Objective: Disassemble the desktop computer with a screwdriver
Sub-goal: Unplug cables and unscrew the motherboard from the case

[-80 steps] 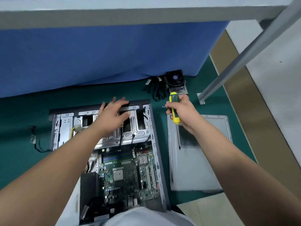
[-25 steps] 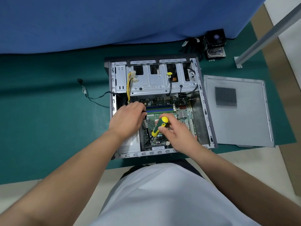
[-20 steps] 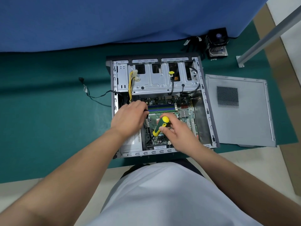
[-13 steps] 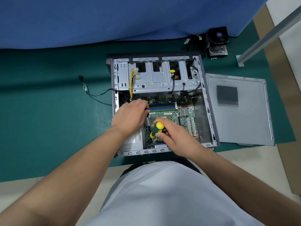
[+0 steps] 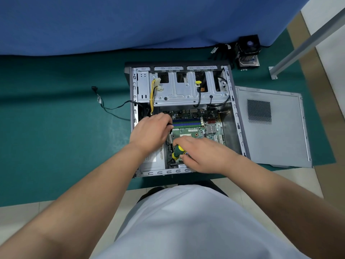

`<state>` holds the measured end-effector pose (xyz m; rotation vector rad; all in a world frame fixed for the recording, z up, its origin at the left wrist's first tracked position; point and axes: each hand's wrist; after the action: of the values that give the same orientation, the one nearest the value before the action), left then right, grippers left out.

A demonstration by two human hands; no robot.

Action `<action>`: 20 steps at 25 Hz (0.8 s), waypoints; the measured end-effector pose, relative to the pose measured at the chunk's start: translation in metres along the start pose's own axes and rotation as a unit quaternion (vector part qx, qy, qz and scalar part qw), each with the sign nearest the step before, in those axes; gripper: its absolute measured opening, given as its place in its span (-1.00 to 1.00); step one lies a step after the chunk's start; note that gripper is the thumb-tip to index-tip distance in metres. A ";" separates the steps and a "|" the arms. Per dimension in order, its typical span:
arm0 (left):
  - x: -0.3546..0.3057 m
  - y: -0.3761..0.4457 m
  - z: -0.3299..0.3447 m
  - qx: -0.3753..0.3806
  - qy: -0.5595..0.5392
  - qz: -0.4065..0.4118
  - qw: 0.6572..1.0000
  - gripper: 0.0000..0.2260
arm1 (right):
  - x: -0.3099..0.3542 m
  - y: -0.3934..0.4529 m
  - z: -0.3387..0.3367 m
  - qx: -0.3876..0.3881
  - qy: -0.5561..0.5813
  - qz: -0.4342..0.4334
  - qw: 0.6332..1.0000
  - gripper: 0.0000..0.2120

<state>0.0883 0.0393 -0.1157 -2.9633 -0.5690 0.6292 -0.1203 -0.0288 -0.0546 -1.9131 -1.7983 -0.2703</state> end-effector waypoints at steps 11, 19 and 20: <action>-0.002 0.001 -0.003 0.002 -0.002 -0.015 1.000 -0.83 | 0.006 0.007 -0.006 0.038 -0.057 0.001 0.998 -0.69; 0.009 -0.021 -0.004 -0.054 -0.029 -0.030 0.998 -0.77 | 0.005 0.013 -0.012 0.017 -0.151 -0.046 0.987 -0.73; 0.014 -0.029 -0.002 -0.075 -0.022 -0.047 0.996 -0.76 | 0.001 0.012 -0.015 0.026 -0.131 -0.057 0.989 -0.74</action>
<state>0.0908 0.0716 -0.1149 -3.0432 -0.7886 0.6732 -0.1054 -0.0357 -0.0437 -1.8838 -2.0671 -0.0085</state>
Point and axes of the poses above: each hand's wrist, its own y-axis towards the middle knuckle, its own z-axis out of the palm, x = y × z, and after that the axes turned 14 degrees about -z, right-handed
